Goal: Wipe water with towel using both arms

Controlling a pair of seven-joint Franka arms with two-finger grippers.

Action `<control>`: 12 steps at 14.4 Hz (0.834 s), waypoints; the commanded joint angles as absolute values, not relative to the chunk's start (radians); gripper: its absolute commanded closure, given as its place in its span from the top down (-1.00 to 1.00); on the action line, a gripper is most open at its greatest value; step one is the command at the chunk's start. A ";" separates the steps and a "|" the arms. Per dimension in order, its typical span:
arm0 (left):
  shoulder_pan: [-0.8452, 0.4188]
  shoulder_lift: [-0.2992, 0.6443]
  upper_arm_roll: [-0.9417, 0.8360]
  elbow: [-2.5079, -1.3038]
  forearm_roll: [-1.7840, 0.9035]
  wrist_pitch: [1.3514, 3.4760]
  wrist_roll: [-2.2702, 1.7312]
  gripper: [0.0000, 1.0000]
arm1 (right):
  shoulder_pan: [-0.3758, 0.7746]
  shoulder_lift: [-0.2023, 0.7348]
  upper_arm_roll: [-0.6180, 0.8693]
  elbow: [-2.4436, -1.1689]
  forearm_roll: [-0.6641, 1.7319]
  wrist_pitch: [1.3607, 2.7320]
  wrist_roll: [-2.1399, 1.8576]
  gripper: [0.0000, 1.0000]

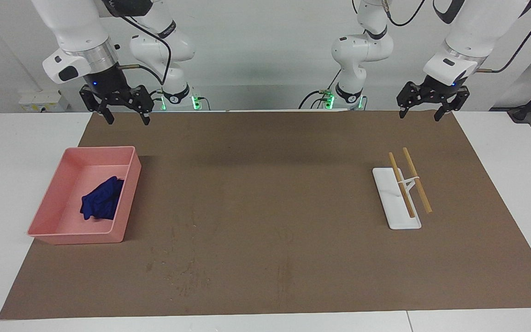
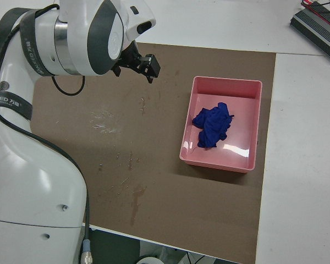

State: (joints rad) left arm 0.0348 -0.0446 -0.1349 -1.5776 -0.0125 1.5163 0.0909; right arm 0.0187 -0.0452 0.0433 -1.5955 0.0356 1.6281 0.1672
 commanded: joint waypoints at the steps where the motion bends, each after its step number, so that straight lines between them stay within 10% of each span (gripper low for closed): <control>1: 0.037 -0.069 -0.135 -1.600 -0.002 1.508 0.095 1.00 | -0.011 -0.058 0.060 -1.625 0.037 1.677 0.137 1.00; 12: 0.037 -0.069 -0.135 -1.600 -0.002 1.508 0.097 1.00 | -0.012 -0.035 0.060 -1.601 0.006 1.661 0.074 1.00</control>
